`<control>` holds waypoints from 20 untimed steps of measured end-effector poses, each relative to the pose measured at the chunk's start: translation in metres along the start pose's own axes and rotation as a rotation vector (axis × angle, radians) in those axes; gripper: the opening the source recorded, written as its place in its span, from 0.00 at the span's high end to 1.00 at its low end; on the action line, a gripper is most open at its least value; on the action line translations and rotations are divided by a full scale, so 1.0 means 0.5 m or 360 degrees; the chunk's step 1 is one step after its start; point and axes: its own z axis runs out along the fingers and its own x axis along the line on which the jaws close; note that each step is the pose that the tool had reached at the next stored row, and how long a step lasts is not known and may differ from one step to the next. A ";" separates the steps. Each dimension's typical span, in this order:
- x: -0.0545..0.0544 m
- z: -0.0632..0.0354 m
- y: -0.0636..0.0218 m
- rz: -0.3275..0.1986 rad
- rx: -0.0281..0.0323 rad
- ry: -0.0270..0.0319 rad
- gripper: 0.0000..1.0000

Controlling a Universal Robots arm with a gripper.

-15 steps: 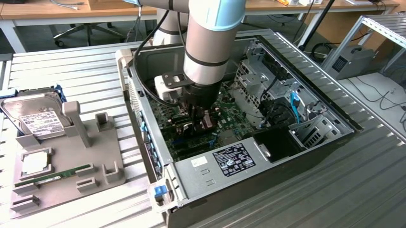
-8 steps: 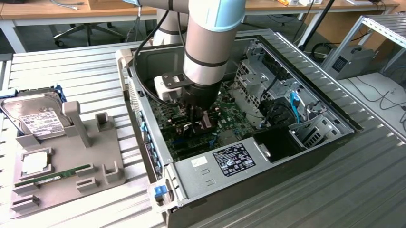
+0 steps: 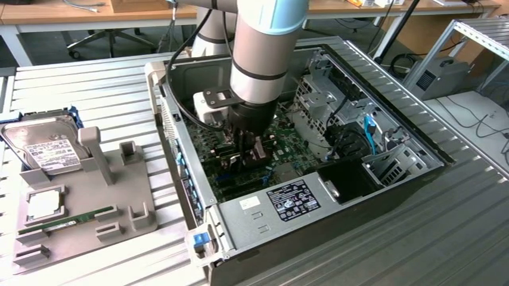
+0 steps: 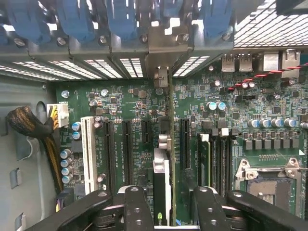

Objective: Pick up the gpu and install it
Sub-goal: 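Insert the gpu into the slot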

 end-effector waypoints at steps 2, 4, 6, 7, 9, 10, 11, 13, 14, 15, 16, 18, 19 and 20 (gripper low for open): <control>-0.001 -0.014 0.000 0.0000 -0.00001 0.00003 0.60; -0.002 -0.026 0.000 0.0000 0.00000 0.00001 0.60; -0.003 -0.037 0.000 0.0000 -0.00001 0.00001 0.60; -0.003 -0.040 0.000 0.0000 -0.00001 0.00002 0.60; -0.004 -0.048 0.000 0.0000 0.00000 0.00002 0.60; -0.004 -0.052 0.000 0.0000 0.00000 0.00002 0.60; -0.004 -0.056 0.000 0.0000 0.00000 0.00002 0.60; -0.005 -0.064 0.000 0.0000 0.00001 0.00000 0.60; -0.005 -0.071 0.000 0.0000 0.00001 0.00001 0.60; -0.006 -0.077 0.000 0.0000 -0.00001 0.00002 0.60; -0.006 -0.081 0.000 0.0000 0.00001 0.00000 0.60; -0.007 -0.092 0.000 0.0000 -0.00001 0.00002 0.60; -0.007 -0.096 0.000 0.0000 0.00000 0.00001 0.60; -0.007 -0.100 0.000 0.0000 0.00000 0.00001 0.60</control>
